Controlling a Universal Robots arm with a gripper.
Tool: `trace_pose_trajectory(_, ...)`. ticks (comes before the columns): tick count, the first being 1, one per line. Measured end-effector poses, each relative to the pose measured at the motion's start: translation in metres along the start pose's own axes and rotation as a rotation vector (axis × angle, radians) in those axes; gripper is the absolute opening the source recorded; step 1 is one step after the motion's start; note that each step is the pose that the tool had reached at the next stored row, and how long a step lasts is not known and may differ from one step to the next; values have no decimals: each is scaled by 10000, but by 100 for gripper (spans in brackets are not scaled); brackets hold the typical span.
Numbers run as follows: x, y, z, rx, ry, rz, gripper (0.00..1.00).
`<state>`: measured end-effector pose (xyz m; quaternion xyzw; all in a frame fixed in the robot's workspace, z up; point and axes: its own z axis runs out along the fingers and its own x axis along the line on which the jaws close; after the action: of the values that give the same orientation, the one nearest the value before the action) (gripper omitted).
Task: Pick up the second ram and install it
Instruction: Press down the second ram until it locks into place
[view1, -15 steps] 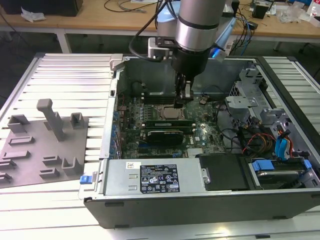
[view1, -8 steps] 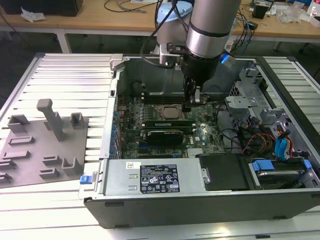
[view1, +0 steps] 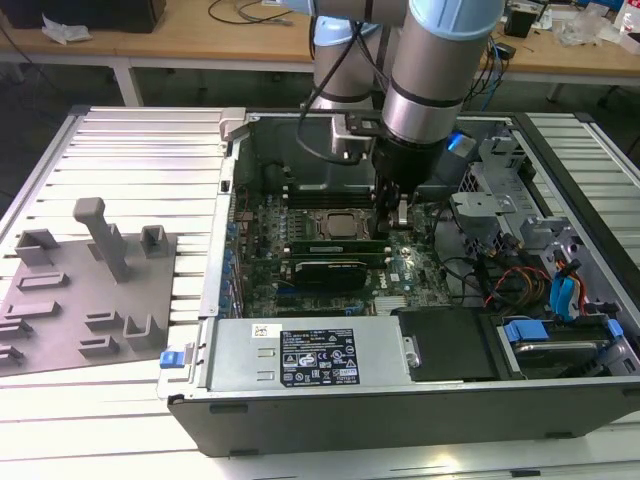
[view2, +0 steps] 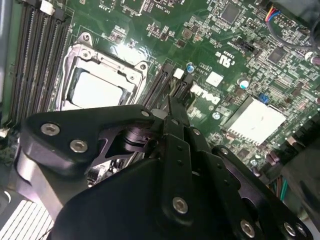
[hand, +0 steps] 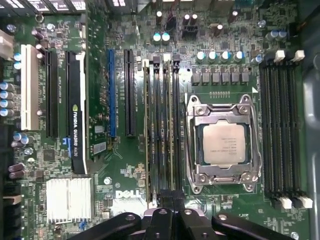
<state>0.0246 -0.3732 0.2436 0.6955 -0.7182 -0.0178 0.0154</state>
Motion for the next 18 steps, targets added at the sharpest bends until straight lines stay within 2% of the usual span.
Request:
trace_pose_trajectory(5, 1, -7, 122, -4, 7, -2, 11)
trace_pose_trajectory(8, 2, -8, 154, -5, 8, -2, 11)
trace_pose_trajectory(10, 1, -8, 149, -2, -1, -2, 11)
trace_pose_trajectory(11, -2, -6, 127, 12, -23, -1, 11)
trace_pose_trajectory(12, -1, -3, 98, 24, -11, 1, 11)
trace_pose_trajectory(13, 1, 31, 64, 81, -6, -1, 11)
trace_pose_trajectory(15, 4, 107, 65, 121, -3, -3, 11)
trace_pose_trajectory(16, 8, 204, 70, 147, -5, -3, 11)
trace_pose_trajectory(18, 14, 443, 83, 187, -7, -3, 11)
